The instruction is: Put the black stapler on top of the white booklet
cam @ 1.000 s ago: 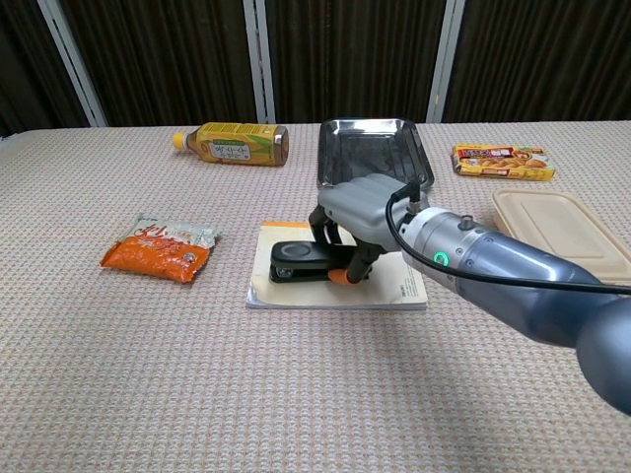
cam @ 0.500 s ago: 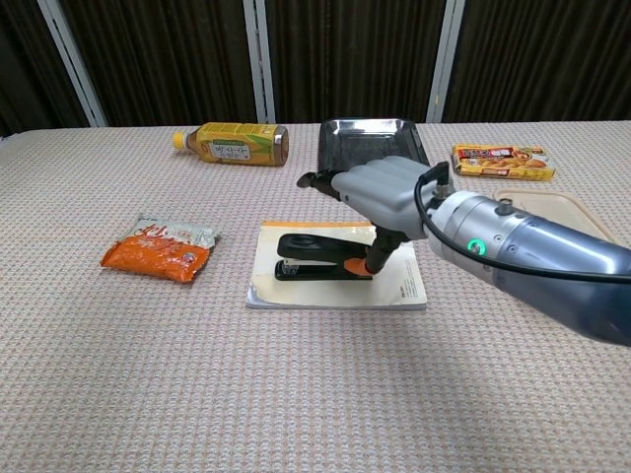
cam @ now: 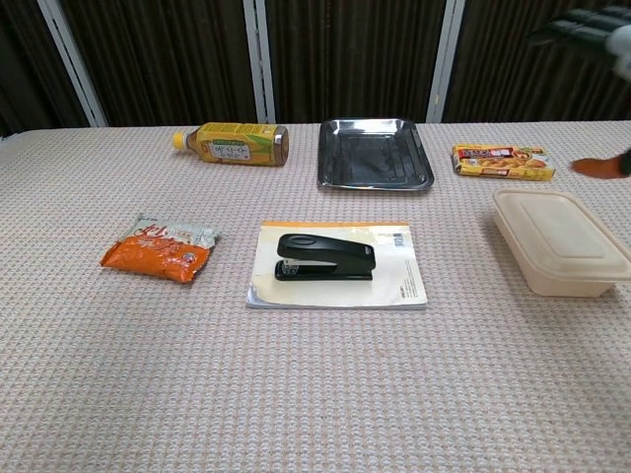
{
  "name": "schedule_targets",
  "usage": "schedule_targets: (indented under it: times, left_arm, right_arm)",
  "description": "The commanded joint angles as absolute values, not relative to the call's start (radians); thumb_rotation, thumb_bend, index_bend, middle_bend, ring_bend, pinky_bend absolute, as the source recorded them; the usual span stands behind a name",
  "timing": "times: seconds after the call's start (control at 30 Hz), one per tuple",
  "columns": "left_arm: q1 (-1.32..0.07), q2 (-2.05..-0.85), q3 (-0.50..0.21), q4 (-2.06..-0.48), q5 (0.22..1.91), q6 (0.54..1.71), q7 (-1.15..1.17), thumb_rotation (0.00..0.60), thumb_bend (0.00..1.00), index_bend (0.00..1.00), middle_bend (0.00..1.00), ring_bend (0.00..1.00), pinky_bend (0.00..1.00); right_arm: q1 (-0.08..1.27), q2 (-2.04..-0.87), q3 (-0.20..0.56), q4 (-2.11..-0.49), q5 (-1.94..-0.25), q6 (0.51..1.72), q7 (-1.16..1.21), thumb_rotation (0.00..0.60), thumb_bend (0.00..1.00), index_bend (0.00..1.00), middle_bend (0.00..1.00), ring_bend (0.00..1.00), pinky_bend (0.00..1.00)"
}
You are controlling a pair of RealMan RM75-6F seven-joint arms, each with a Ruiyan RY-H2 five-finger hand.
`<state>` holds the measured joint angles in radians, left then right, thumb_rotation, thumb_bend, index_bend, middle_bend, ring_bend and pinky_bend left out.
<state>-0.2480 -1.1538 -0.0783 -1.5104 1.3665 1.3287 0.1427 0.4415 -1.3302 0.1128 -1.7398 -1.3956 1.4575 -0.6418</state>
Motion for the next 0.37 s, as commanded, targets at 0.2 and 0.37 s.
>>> schedule_targets:
  times: [0.2, 0.37]
  left_arm:
    - [-0.19, -1.177, -0.043, -1.57, 1.462, 1.466, 0.254, 0.6, 0.31, 0.0, 0.0, 0.0, 0.1]
    - [-0.152, -1.181, -0.022, -1.582, 1.514, 1.537, 0.267, 0.6, 0.31, 0.0, 0.0, 0.0, 0.1]
  right_arm:
    - [0.204, -1.238, 0.027, -1.548, -1.368, 1.622, -0.333, 0.6, 0.18, 0.01, 0.0, 0.0, 0.01]
    - [0.124, -1.258, 0.005, -1.507, -1.33, 1.635, -0.242, 0.6, 0.18, 0.03, 0.0, 0.0, 0.0]
